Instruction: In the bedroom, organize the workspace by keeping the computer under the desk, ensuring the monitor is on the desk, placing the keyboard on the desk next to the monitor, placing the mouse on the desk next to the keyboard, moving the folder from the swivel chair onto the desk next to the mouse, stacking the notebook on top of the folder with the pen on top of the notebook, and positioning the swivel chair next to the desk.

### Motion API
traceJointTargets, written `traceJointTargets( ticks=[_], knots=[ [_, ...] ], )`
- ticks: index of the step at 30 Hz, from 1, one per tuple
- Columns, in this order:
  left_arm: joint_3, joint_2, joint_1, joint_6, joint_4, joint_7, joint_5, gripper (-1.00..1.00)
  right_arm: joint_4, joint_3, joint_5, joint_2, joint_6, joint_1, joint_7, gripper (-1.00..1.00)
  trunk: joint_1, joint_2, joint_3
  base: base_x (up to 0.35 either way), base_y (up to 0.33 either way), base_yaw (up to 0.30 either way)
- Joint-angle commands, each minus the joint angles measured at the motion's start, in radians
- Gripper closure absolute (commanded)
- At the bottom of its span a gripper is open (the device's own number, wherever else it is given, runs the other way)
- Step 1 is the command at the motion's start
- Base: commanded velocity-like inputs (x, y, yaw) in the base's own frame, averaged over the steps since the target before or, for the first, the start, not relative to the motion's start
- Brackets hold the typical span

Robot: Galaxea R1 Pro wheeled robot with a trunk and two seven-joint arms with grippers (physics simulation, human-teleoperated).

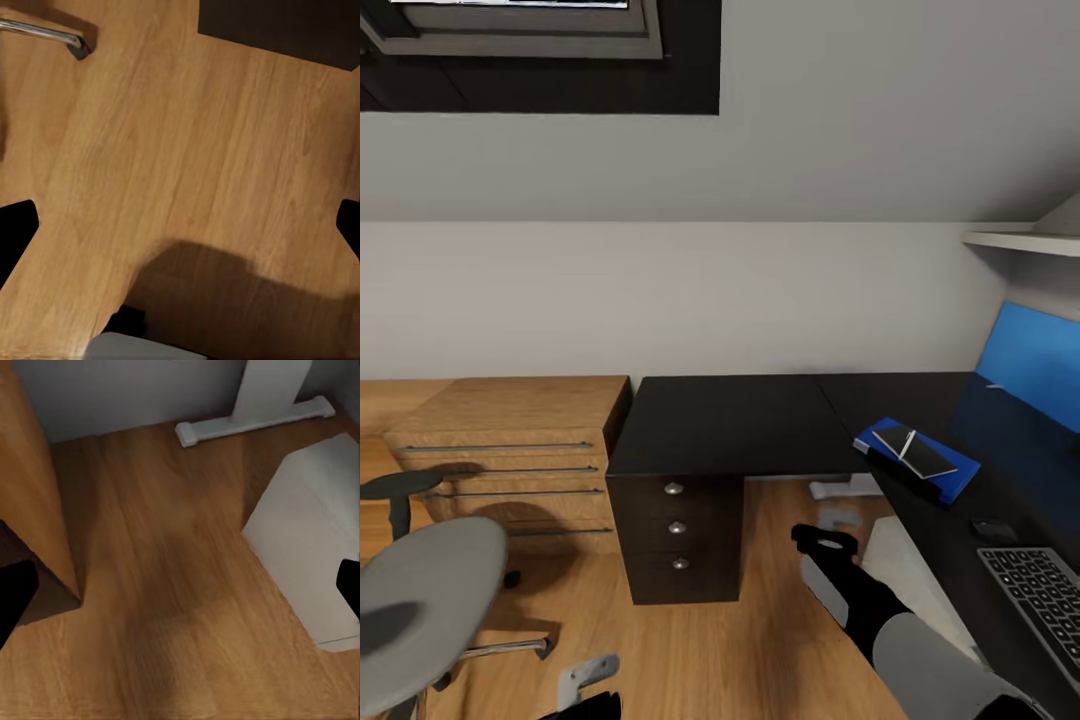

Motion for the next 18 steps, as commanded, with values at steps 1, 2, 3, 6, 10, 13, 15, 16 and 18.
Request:
traceJointTargets(
  ticks=[1, 2, 3, 6, 10, 13, 15, 16, 18],
  knots=[
    [-0.001, 0.001, 0.0, -0.01, 0.015, 0.009, 0.01, -1.0, 0.045, 0.02, -0.002, 0.01, -0.023, -0.001, 0.01, -1.0, -0.004, 0.007, 0.002, -0.004, 0.0, 0.0],
    [-0.001, 0.002, 0.0, -0.022, 0.031, 0.008, 0.009, -1.0, 0.09, 0.033, -0.001, 0.021, -0.053, -0.001, 0.027, -1.0, -0.008, 0.014, 0.006, -0.004, 0.0, 0.0],
    [0.0, 0.003, 0.0, -0.047, 0.063, 0.008, 0.009, -1.0, 0.179, 0.063, 0.0, 0.041, -0.116, -0.001, 0.064, -1.0, -0.012, 0.021, 0.009, -0.002, 0.0, 0.0],
    [0.0, 0.003, 0.0, -0.094, 0.111, 0.008, 0.007, -1.0, 0.304, 0.11, 0.0, 0.064, -0.213, -0.001, 0.116, -1.0, -0.023, 0.042, 0.018, -0.001, 0.0, 0.0],
    [0.0, 0.004, 0.0, -0.194, 0.2, 0.008, -0.025, -1.0, 0.465, 0.15, -0.002, 0.087, -0.339, 0.001, 0.186, -1.0, -0.038, 0.07, 0.031, 0.0, 0.0, 0.0],
    [0.001, 0.004, -0.001, -0.309, 0.342, 0.001, -0.095, -1.0, 0.547, 0.164, -0.004, 0.097, -0.418, 0.042, 0.249, -1.0, -0.05, 0.091, 0.04, 0.0, 0.0, 0.0],
    [0.001, 0.004, -0.001, -0.334, 0.405, -0.009, -0.107, -1.0, 0.558, 0.166, -0.004, 0.098, -0.453, 0.071, 0.26, -1.0, -0.058, 0.105, 0.046, 0.0, 0.0, 0.0],
    [0.001, 0.004, -0.001, -0.344, 0.438, -0.017, -0.112, -1.0, 0.561, 0.167, -0.004, 0.098, -0.474, 0.086, 0.264, -1.0, -0.061, 0.112, 0.049, 0.0, 0.0, 0.0],
    [0.001, 0.004, -0.002, -0.371, 0.541, -0.06, -0.122, -1.0, 0.569, 0.168, -0.003, 0.099, -0.54, 0.121, 0.272, -1.0, -0.069, 0.126, 0.056, 0.0, 0.0, 0.0]
  ],
)
